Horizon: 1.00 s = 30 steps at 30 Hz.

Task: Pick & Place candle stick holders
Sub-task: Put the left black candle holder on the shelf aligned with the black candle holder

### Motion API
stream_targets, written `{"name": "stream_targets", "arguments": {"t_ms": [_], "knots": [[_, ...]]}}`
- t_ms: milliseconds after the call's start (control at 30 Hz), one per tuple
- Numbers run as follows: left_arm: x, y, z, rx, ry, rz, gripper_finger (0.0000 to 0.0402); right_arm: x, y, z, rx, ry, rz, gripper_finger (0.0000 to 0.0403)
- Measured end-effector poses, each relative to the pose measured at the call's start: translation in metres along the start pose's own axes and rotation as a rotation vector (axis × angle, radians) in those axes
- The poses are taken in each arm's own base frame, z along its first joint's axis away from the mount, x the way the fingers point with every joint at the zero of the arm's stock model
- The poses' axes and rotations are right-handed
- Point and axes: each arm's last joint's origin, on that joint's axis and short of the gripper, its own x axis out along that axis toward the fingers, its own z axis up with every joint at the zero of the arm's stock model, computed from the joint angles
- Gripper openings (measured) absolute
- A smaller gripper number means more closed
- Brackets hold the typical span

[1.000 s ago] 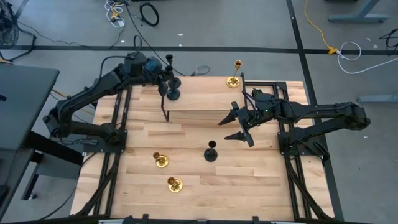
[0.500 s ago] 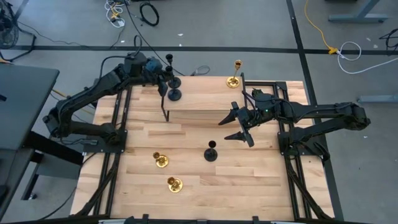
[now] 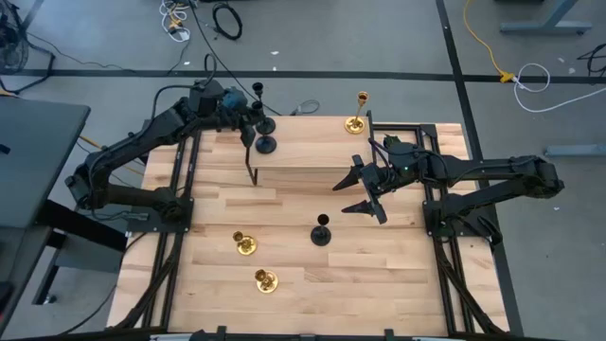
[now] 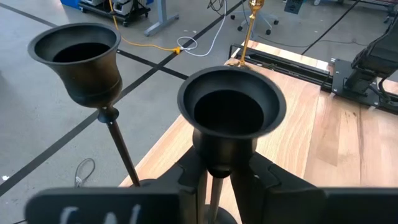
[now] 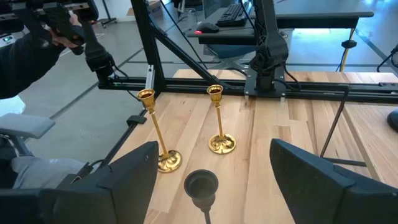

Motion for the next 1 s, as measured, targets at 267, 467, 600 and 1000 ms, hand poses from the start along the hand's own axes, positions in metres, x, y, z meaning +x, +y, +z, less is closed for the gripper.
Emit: {"name": "stream_targets", "arguments": {"t_ms": [267,467,600,1000], "knots": [[0.0,0.0,-0.0002,0.001,0.002,0.0,0.0065,0.0,0.0,-0.0001,0.0,0.001,0.0,0.0304],[-0.0001,0.0,-0.0003,0.001,0.003,0.0,0.0061,0.0001,0.0,-0.0015,0.006,0.014,0.0,0.0304],[-0.0002,0.0003,-0.0007,-0.004,0.008,0.015,0.0068,0.0001,0.0,-0.0017,0.007,0.016,0.0,0.0304],[-0.0003,0.0013,-0.0031,-0.008,0.033,0.065,0.0119,0.0001,0.0001,-0.0021,0.008,0.02,0.0,0.0304]]}}
